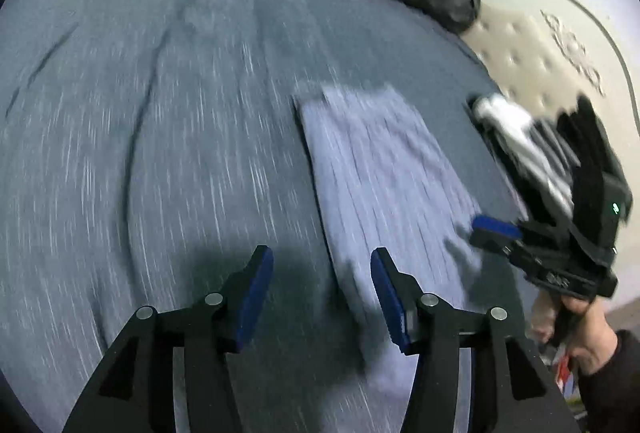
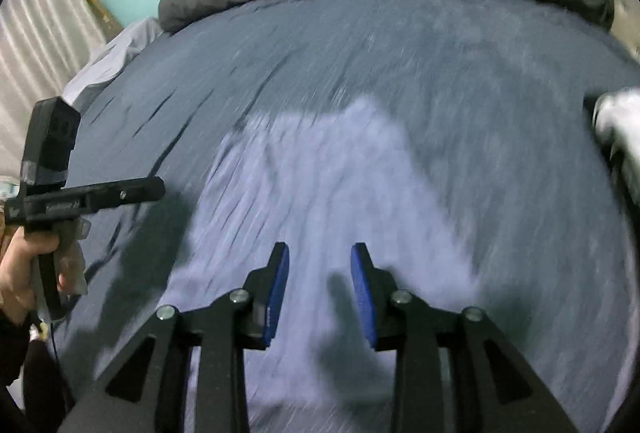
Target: Fold clothes
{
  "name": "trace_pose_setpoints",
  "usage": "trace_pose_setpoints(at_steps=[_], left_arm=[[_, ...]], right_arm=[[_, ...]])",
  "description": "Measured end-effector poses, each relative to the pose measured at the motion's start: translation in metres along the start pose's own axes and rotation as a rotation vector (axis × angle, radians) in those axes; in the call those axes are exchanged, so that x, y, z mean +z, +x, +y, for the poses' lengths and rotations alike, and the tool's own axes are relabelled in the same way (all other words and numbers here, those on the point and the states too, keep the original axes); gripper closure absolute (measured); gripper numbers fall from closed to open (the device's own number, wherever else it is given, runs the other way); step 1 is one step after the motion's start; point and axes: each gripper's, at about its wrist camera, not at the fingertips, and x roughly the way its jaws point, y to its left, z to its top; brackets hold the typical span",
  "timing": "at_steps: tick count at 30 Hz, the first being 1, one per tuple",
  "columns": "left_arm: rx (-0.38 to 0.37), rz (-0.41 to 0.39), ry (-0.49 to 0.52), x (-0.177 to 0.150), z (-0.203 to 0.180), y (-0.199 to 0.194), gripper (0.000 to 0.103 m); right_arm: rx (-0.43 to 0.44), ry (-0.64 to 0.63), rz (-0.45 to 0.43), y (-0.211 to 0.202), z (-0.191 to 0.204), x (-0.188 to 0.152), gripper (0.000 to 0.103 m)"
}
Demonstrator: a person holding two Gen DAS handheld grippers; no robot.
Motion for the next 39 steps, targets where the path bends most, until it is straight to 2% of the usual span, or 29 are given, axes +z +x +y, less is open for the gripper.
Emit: trace_pose_setpoints(at_steps=[2, 7, 12, 16, 17, 19, 20, 21, 22, 26, 30, 34, 39], left_arm=[[-0.033, 0.031, -0.009, -0.022, -0.01, -0.004, 0.049], [-0.034, 0.062, 0.048, -0.055, -0.039, -0.008, 0.049], [-0.005, 0.055, 0.111, -0.069, -0.062, -0.007, 0.049], [0.056, 0.064, 0.153, -0.072, -0.069, 0.004, 0.05], [0.069, 0.066, 0.163, -0.074, -0.07, 0.006, 0.053], [0.08, 0.072, 0.179, -0.076, -0.07, 0.009, 0.077], [0.085, 0.075, 0.188, -0.077, -0.07, 0.01, 0.083], [0.089, 0.077, 0.195, -0.078, -0.069, 0.011, 0.096], [0.086, 0.074, 0.196, -0.079, -0.069, 0.011, 0.099], [0.069, 0.056, 0.193, -0.081, -0.068, 0.005, 0.1], [-0.003, 0.058, 0.132, -0.081, -0.061, -0.01, 0.1], [-0.025, 0.073, 0.1, -0.078, -0.053, -0.011, 0.1], [-0.026, 0.087, 0.111, -0.079, -0.054, -0.008, 0.1]], right_arm=[[0.012, -0.005, 0.024, 0.001, 0.009, -0.014, 0.071], [0.047, 0.007, 0.046, 0.001, 0.029, -0.038, 0.071], [0.032, -0.009, 0.054, 0.004, 0.045, -0.048, 0.071], [0.009, 0.006, 0.071, 0.011, 0.046, -0.052, 0.072], [0.006, 0.019, 0.07, 0.01, 0.046, -0.053, 0.072], [0.011, 0.049, 0.065, 0.005, 0.042, -0.057, 0.072], [0.012, 0.053, 0.064, 0.003, 0.04, -0.059, 0.072], [0.01, 0.053, 0.063, 0.002, 0.038, -0.059, 0.072], [0.006, 0.051, 0.063, 0.0, 0.037, -0.06, 0.072], [0.017, 0.054, 0.055, -0.002, 0.038, -0.059, 0.072], [0.033, 0.049, 0.047, -0.002, 0.041, -0.056, 0.072], [0.046, 0.025, 0.058, 0.005, 0.047, -0.055, 0.072], [-0.036, -0.064, 0.07, 0.017, 0.062, -0.055, 0.071]])
